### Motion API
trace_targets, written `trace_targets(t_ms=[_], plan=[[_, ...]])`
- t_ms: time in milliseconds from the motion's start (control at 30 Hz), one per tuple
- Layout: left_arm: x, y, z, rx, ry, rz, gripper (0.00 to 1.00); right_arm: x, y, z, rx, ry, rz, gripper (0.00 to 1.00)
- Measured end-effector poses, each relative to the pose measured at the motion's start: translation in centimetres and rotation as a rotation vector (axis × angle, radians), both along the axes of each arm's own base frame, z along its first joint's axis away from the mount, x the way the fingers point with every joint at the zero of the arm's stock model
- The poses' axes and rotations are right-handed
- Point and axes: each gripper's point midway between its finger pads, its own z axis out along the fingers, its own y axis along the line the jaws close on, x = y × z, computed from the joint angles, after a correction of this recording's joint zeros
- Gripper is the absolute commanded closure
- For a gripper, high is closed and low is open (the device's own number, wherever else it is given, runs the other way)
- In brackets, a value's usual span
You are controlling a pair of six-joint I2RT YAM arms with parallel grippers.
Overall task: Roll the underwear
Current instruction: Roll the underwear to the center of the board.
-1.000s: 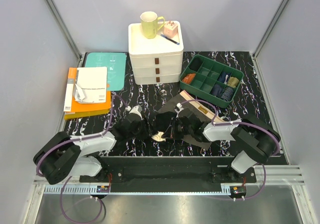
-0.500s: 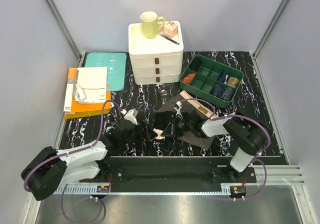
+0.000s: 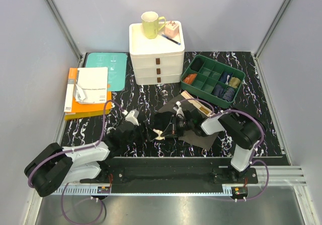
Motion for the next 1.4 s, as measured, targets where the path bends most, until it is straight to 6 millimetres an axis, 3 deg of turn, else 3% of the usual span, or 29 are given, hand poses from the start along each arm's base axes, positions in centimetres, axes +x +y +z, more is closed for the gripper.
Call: trace_targets(t_ms=[533,733,767,833,900,933,1033,1267,1400], plan=[[0.9,-0.1,-0.5,-0.02,-0.03,0.029,0.37,-0.2,-0.1,-0.3,0.026,0.022,0.033,1.0],[1.2,-0.3,-1.1,-0.024,-0.021,0.038,0.64,-0.2,0.0,-0.3,0.033,0.025,0.043,1.0],[1.2,-0.3,-1.2,-0.025,-0.016,0.041,0.72,-0.2,0.0,-0.3,0.033,0.024,0.043,1.0],[1.3,-0.4,-1.1,-0.032,-0.018,0.042,0.81,-0.2,0.0,-0.3,0.033,0.024,0.043,0.94],[1.4,-0.5,-1.0,-0.038,-0.021,0.043,0.92,-0.2,0.0,-0.3,0.032,0.022,0.042,0.81],[1.4,-0.5,-0.9,-0.038,-0.021,0.043,0.94,-0.2,0.0,-0.2,0.029,0.02,0.041,0.67],[1.4,-0.6,-1.0,-0.029,-0.006,0.041,0.96,-0.2,-0.5,-0.1,-0.009,-0.005,0.04,0.51],[1.8,-0.7,-0.8,0.065,0.085,0.025,0.97,0.4,-2.8,2.6,-0.183,-0.219,0.052,0.42],[1.6,0.2,-0.8,0.107,0.148,0.008,0.97,-0.4,-1.0,5.6,-0.252,-0.482,0.138,0.41]])
